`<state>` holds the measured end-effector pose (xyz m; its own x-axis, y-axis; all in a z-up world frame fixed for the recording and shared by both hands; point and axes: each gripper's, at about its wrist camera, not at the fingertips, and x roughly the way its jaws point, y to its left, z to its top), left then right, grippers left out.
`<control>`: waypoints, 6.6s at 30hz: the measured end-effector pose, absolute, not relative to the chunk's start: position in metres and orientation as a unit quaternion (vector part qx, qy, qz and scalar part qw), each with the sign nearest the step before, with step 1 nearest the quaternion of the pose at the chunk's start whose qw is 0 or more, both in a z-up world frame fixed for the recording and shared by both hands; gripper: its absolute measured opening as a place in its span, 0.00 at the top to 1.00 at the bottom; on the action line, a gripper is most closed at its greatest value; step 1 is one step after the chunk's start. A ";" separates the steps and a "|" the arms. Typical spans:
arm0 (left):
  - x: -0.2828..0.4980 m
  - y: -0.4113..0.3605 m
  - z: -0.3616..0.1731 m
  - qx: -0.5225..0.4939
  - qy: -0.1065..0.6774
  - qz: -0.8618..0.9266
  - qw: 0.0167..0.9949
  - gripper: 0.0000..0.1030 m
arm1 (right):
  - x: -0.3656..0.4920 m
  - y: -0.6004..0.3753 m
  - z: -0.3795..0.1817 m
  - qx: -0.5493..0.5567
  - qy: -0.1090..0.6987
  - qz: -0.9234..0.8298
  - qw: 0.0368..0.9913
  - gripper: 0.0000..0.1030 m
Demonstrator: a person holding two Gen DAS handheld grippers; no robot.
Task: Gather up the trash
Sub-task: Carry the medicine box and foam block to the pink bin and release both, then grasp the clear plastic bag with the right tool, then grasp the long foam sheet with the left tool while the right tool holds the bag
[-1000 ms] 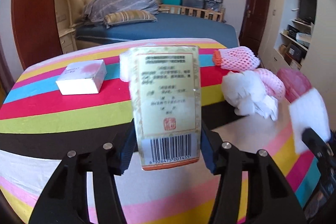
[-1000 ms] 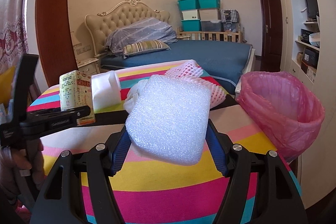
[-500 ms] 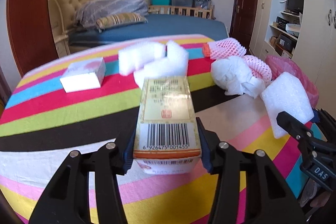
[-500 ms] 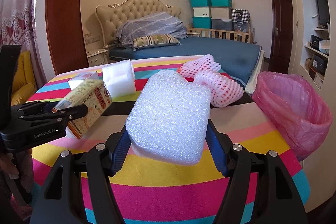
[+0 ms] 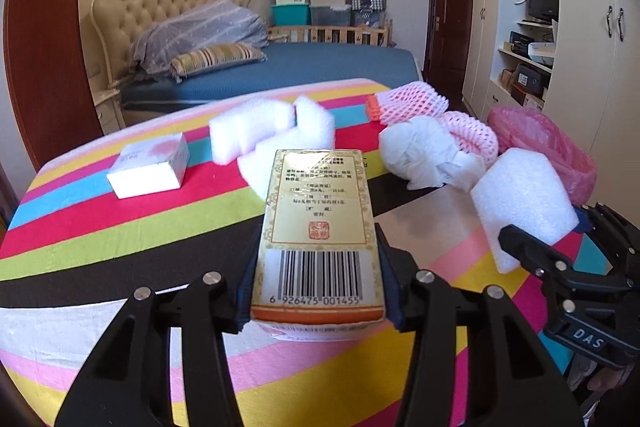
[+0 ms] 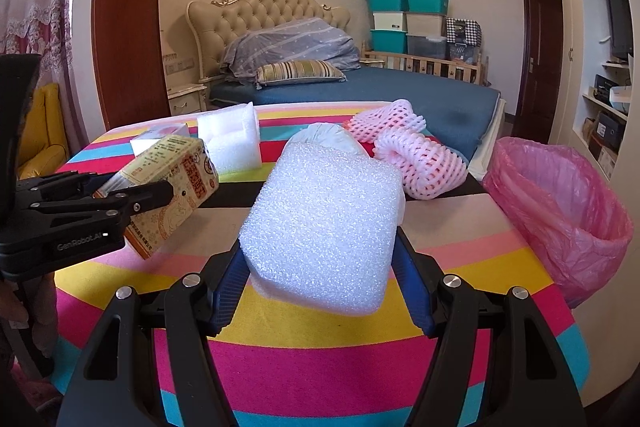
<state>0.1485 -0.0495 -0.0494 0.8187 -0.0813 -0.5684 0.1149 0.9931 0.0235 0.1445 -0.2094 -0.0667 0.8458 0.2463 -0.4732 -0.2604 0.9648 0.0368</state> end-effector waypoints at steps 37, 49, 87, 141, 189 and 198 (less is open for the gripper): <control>0.175 -0.194 -0.011 0.072 0.268 -0.208 0.938 0.53 | 0.144 -0.380 -0.046 0.042 0.203 -0.009 0.978 0.38; 0.255 -0.291 0.000 0.069 0.279 -0.270 0.919 0.53 | 0.176 -0.453 -0.045 0.032 0.198 -0.063 0.978 0.37; 0.198 -0.109 -0.019 0.105 0.263 -0.080 0.956 0.05 | 0.169 -0.349 -0.049 -0.009 0.207 0.038 0.978 0.18; 0.261 0.008 -0.046 0.041 0.368 -0.075 0.926 0.05 | 0.250 -0.192 -0.051 -0.041 0.301 0.160 0.939 0.76; 0.174 -0.001 -0.041 0.031 0.275 0.014 0.961 0.30 | 0.227 -0.192 -0.048 -0.039 0.279 0.142 0.949 0.76; 0.149 -0.010 -0.037 0.016 0.256 -0.012 0.967 0.30 | 0.195 -0.177 -0.043 -0.054 0.266 0.176 0.946 0.76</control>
